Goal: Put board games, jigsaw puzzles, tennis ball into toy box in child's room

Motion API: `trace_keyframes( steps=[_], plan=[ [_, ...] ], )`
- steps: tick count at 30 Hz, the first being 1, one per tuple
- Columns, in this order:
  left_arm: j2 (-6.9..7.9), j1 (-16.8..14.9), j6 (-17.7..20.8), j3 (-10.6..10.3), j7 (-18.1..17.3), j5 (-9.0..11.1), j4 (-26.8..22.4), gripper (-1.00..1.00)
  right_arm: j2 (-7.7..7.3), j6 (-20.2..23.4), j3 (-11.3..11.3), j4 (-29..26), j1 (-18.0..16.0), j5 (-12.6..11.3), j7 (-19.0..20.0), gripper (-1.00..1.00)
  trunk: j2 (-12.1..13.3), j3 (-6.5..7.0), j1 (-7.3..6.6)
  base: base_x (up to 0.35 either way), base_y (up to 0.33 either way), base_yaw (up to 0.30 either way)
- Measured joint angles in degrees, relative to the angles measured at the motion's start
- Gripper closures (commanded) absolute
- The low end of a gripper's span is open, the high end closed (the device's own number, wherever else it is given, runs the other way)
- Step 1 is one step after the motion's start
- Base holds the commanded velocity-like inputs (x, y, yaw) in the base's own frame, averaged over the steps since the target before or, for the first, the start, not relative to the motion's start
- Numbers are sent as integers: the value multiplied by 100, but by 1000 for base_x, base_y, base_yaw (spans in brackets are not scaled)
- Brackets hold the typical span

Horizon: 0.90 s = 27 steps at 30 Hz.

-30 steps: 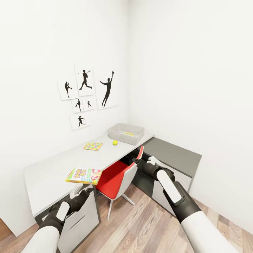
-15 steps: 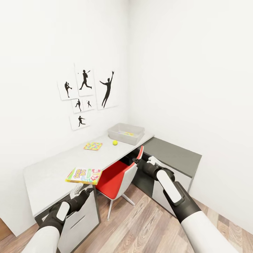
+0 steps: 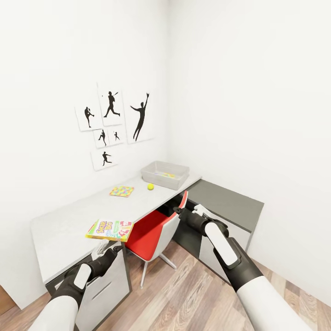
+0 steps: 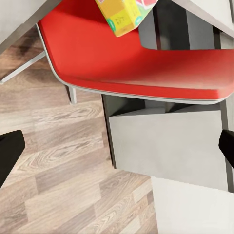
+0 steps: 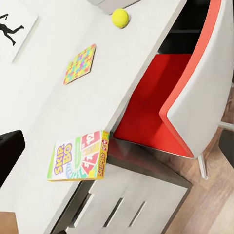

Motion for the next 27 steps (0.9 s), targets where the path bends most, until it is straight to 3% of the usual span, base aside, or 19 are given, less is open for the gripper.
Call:
trace_keyframes(
  steps=[14,27],
  plan=[
    [0,1,-146,-11,1,-3,0,-100,0,0,0,0,0,0,0,-100,0,0,-1,139,0,0],
    [0,4,-261,-15,2,-5,0,-100,0,0,102,0,0,4,0,-100,0,0,0,16,0,0]
  ],
)
